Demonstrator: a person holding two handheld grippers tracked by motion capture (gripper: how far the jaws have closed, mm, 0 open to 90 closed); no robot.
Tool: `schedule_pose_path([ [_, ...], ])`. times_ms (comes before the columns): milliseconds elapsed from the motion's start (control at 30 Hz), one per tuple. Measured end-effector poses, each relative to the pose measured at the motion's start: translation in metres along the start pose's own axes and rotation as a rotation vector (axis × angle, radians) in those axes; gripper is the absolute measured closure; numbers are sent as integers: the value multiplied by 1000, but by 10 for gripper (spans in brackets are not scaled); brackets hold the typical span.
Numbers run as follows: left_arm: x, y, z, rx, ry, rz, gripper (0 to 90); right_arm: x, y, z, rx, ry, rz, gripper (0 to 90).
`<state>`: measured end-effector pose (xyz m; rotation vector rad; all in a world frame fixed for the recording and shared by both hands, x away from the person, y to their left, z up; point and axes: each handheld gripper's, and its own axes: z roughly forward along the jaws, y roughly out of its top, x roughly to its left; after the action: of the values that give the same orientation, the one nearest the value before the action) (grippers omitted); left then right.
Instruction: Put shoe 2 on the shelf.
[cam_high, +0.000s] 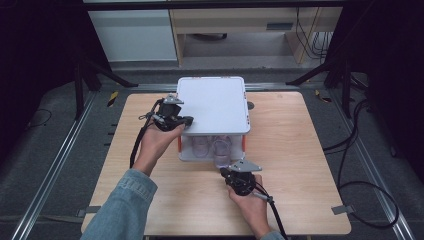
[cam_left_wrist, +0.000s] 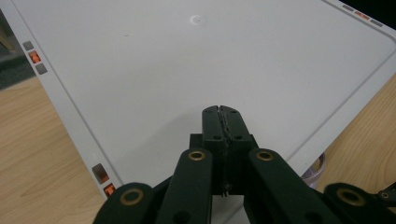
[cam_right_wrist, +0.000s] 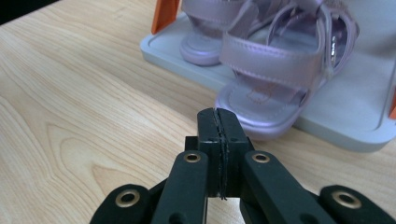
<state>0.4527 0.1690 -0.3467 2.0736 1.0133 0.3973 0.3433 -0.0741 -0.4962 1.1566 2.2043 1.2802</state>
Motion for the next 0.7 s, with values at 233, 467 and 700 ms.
schedule_pose_path([
  [233,0,1,0,8,-1,3,894,-2,-7,9,42,-11,0,900],
  [467,1,1,0,10,-6,2,894,-8,-6,17,59,-26,10,900],
  [700,1,2,0,13,-7,1,895,-13,0,25,69,-38,14,900],
])
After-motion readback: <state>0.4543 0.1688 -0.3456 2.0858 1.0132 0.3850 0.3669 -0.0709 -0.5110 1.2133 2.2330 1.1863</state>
